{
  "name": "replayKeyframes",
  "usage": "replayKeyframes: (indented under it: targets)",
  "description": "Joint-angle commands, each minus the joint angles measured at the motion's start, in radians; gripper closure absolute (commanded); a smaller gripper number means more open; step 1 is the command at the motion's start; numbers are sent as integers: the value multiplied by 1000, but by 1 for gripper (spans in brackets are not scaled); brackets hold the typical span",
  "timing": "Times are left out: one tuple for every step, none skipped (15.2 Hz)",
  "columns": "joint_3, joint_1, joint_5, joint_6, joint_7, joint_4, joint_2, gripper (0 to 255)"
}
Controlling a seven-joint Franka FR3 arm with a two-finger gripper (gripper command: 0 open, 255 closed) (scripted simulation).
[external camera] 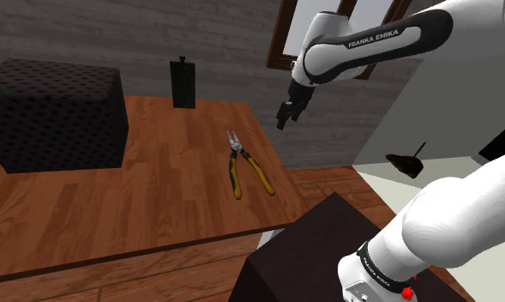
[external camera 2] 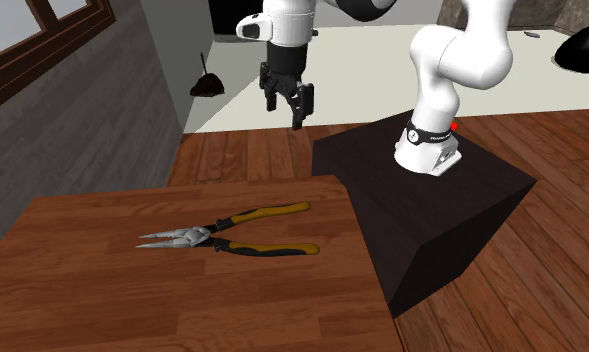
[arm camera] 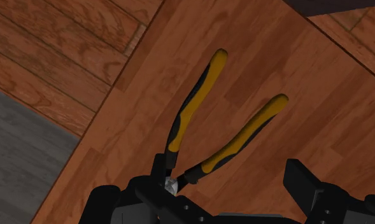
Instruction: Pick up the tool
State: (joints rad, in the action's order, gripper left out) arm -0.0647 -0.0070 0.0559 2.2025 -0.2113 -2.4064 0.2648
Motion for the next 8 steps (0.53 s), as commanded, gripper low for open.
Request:
replayKeyframes:
  targets:
    - [-1, 3, -5, 55, 0, 19, -78, 0]
    - [-4, 2, -8, 78, -4, 32, -117, 0]
    - [-6, 1, -11, 101, -8, 47, -156, 0]
    - [-9, 1, -15, 122, -13, 63, -196, 0]
    - [-11, 0, -19, 143, -18, 80, -235, 0]
    - [-13, -1, -23, 162, -23, 98, -275, 0]
    - [-14, -2, -28, 180, -28, 118, -315, 0]
    - [-15, -4, -33, 197, -33, 138, -355, 0]
